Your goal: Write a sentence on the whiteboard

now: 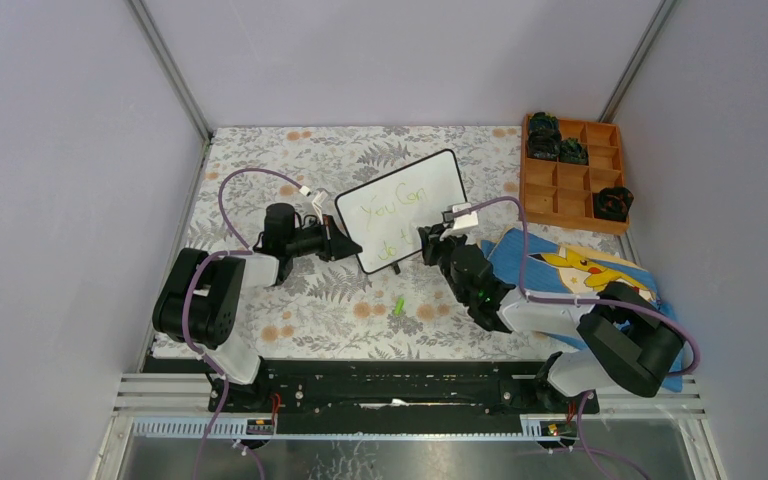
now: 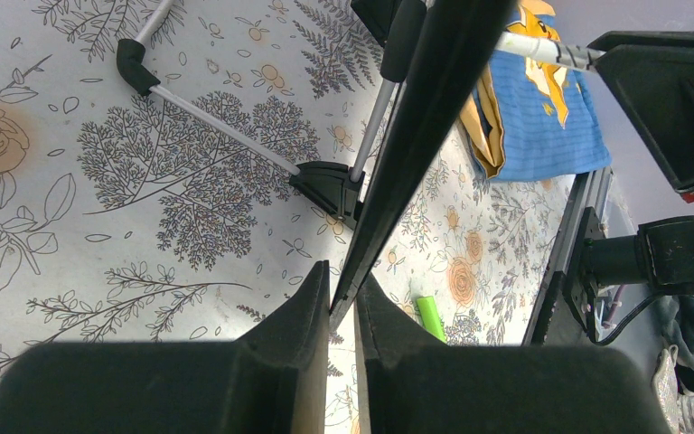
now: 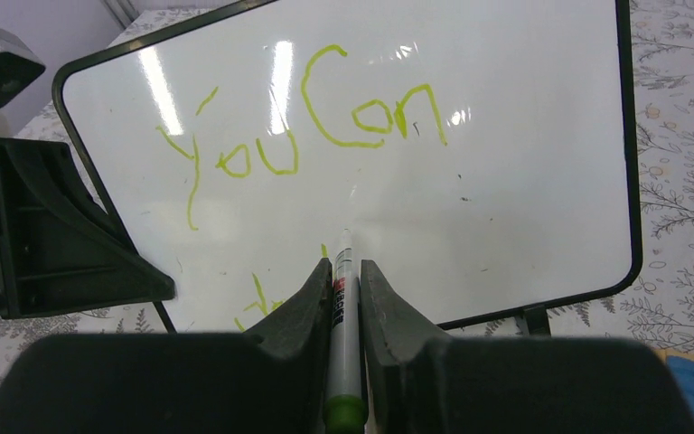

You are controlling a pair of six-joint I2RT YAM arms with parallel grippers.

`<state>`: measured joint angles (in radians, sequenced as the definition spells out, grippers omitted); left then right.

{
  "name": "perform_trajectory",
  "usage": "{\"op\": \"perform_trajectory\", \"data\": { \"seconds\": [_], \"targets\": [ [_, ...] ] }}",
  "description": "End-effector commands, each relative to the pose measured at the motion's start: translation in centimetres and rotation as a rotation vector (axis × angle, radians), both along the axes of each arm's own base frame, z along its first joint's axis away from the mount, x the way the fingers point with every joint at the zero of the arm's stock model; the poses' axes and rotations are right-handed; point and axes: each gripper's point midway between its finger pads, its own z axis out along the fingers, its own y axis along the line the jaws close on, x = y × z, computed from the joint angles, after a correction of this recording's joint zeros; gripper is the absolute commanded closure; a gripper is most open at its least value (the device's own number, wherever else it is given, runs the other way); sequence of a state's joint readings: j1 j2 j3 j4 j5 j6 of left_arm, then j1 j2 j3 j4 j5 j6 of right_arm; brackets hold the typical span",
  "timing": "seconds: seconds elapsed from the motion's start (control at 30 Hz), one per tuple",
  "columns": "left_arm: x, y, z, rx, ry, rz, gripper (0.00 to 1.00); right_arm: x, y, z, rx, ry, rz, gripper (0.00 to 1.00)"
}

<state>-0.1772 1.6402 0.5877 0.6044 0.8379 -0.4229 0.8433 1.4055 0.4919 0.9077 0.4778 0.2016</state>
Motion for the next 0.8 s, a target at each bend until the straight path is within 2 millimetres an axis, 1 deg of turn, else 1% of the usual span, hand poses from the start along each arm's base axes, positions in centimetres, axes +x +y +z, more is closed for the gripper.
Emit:
{"op": "perform_trajectory", "data": {
  "seconds": [0.0,0.2,0.5,0.77],
  "targets": [
    [-0.1,1.0,-3.1,0.082,0.085,0.062,1.00,1.5,0.6,3.4,0.060,-0.075,-0.022,1.00],
    [-0.1,1.0,-3.1,0.081,0.088,0.061,1.00,1.9,1.0,3.2,0.052,-0.071,-0.018,1.00],
    [-0.1,1.0,-3.1,0.082,0.087,0.060,1.00,2.5,0.7,1.4,0.019,-0.032,-0.035,1.00],
    [-0.1,1.0,-3.1,0.082,0.089,0.063,1.00,2.0,0.0,-0.2,0.000,0.012,-0.048,1.00]
  ]
}}
